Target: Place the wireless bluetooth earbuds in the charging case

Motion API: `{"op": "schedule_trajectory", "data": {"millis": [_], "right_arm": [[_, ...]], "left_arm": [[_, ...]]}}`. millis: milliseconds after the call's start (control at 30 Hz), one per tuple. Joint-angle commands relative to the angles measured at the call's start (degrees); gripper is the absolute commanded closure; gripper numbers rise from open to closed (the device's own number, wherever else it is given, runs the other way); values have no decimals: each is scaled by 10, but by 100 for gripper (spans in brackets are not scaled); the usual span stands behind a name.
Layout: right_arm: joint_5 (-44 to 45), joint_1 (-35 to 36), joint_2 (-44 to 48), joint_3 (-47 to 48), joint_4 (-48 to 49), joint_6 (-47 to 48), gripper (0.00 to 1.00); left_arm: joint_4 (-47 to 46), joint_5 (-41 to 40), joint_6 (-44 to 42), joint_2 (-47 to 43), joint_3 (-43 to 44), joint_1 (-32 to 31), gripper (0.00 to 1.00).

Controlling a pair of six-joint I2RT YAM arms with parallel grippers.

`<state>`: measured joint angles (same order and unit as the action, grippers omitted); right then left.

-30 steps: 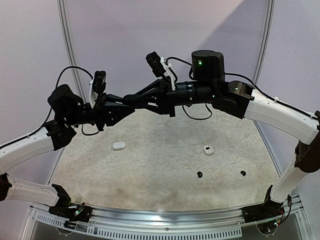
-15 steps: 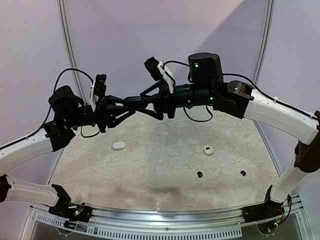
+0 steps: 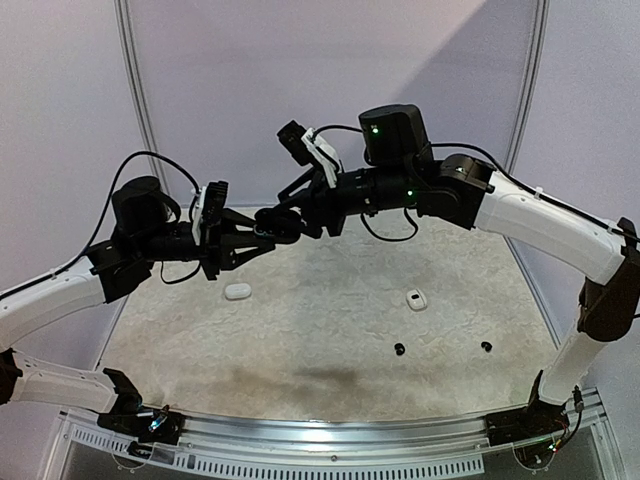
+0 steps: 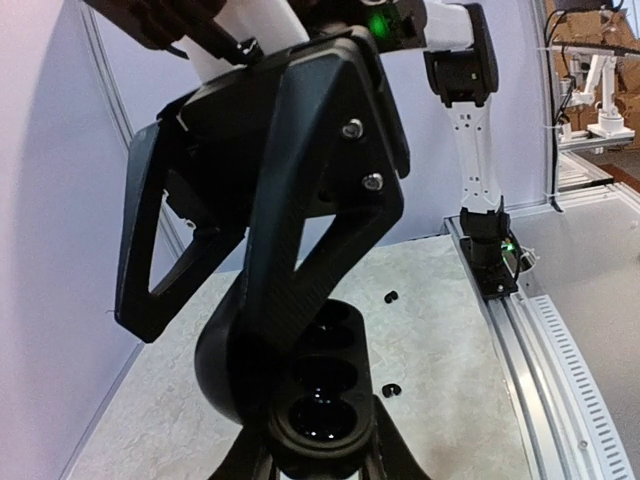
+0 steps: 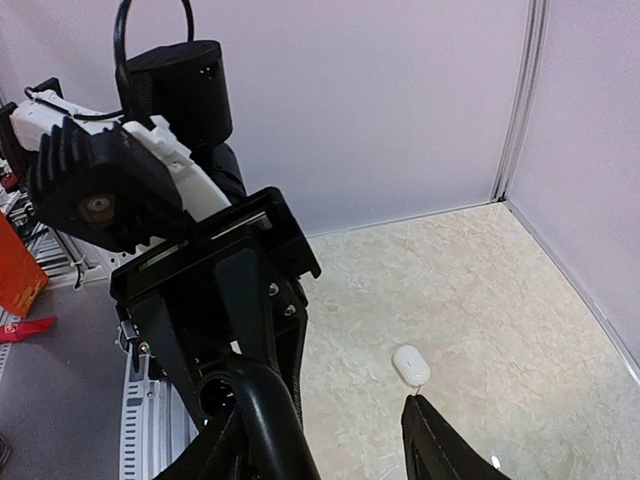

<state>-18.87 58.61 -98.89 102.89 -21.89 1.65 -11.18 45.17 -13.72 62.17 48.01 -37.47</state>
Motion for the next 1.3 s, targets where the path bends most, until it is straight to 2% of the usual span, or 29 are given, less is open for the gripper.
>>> {"op": "schedule_trajectory", "data": {"millis": [0,233,467,800,967,1100,1233,1267], "right_arm": [[17,-15,-13,13,-1,-12,48],[12,-18,-17,7,-24,-35,48],[-19,-33,-19,7,-22,-74,44],[-88,-40,-19,18,14,-97,36],[-80,-65,2,21,55,-146,32],[41,-99,41,5,21,-190,34],[255,-153,78,-40,-179,-264,42],[283,-174,88,-61,-226,-285,43]], "left_arm": [[23,26,-48,-3,14,-6,100],[-29,46,24,0,5,-5,100],[-88,45,203,18,-27,-4,100],[-82,1,223,44,-29,-1,100],[-76,-19,220,52,-34,1,100],[-71,-34,216,47,-42,2,100],[-74,-38,208,37,-51,2,100],[-76,-38,208,35,-54,2,100]]}}
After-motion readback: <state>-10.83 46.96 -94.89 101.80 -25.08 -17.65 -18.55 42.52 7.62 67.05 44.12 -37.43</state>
